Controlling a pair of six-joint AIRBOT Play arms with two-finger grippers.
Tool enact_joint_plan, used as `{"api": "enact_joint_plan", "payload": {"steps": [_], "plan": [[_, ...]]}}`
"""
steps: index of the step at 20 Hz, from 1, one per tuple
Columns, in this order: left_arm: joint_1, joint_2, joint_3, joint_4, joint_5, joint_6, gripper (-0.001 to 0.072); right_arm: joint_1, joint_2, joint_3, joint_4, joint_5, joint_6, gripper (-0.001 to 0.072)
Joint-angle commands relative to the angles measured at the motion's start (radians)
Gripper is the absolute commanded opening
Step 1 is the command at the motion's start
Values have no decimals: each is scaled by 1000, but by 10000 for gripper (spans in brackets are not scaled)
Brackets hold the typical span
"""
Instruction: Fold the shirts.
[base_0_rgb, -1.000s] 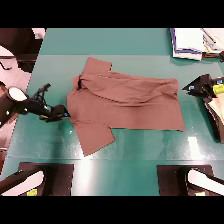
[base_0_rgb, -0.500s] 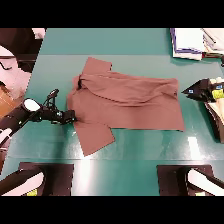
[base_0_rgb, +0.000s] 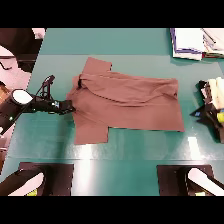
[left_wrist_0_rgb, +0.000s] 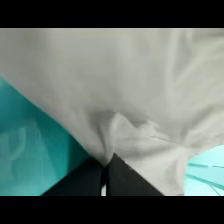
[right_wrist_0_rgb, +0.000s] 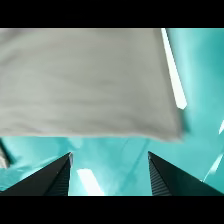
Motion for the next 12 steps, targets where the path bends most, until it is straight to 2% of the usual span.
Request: {"api": "enact_joint_plan", "payload": {"steps": [1, 3, 4, 6, 7, 9, 10, 12], "plan": [[0, 12, 24, -3, -4, 3, 23, -130, -11, -190, -17, -61, 0, 554], [0, 12, 24, -3, -14, 3, 23, -117, -50, -253, -7, -125, 0, 547], [0, 12, 24, -3, -24, 3, 23, -101, -68, -272, 15, -159, 0, 494], [0, 12, 24, -3, -30, 3, 23, -46, -100, -287, 80, -237, -1, 487], [0, 12, 24, -3, -30, 3, 23, -14, -112, -285, 108, -272, -1, 447], [0, 12, 24, -3, -30, 3, 23, 60, -134, -275, 135, -340, 0, 437], [0, 12, 24, -3, -30, 3, 23, 87, -143, -264, 142, -363, 0, 392], [0, 12, 24, -3, -34, 3, 23, 145, -140, -230, 139, -385, 0, 148]]}}
